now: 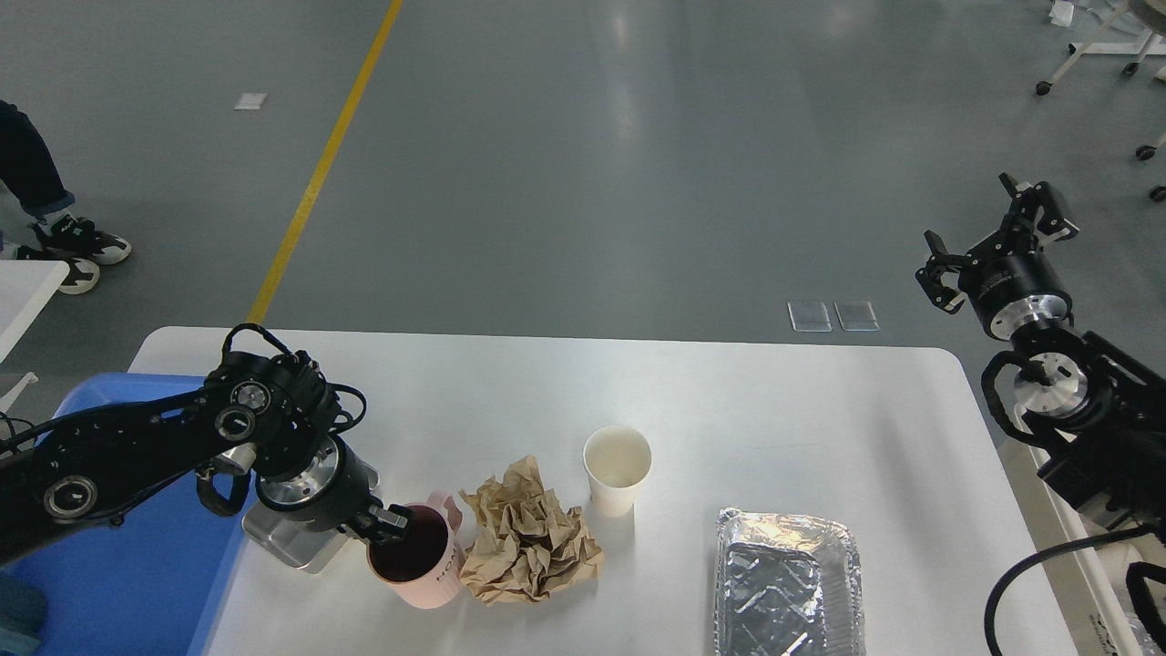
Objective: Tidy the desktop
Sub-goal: 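Close the left gripper on the pink mug and lift it, then carry the pink mug over the blue tray and lower it in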
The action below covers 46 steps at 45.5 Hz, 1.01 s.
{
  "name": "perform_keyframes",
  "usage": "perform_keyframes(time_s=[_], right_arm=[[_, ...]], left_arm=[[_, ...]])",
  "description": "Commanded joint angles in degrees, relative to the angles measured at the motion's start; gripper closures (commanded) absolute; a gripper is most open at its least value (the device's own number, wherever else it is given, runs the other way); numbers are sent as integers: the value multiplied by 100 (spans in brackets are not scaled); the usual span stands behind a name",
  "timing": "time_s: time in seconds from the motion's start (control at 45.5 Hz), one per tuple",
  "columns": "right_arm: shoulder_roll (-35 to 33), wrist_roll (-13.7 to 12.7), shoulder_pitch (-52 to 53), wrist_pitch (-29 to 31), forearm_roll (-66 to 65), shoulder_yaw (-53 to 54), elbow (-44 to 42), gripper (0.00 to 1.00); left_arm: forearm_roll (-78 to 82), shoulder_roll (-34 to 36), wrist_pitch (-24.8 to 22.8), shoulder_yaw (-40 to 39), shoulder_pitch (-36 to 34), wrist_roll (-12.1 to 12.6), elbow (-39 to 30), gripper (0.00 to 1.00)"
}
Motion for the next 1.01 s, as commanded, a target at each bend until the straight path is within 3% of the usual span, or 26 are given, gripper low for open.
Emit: perform_keyframes(time_s=[0.0, 0.132, 0.461, 0.571, 0.768, 0.988], right_arm=[[-9, 0, 0, 0, 0, 0, 0, 0], [-36, -9, 9, 0, 0, 0, 0, 0], [-97, -9, 9, 0, 0, 0, 9, 0], [-106, -9, 9, 0, 0, 0, 9, 0], [-88, -9, 62, 0, 0, 0, 9, 0], [-71, -9, 88, -9, 0, 0, 9, 0]], left_arm=[[1, 130, -2, -891, 112, -116, 28, 100], [36, 165, -2, -1761, 375, -292, 45, 100], [36, 183, -2, -3300, 1087, -406, 45, 100], [45, 420, -2, -3801, 1333, -871, 168, 100], [53, 912, -2, -4697, 1755, -1443, 397, 100], [36, 1308, -2, -6243, 2677, -1733, 450, 100]])
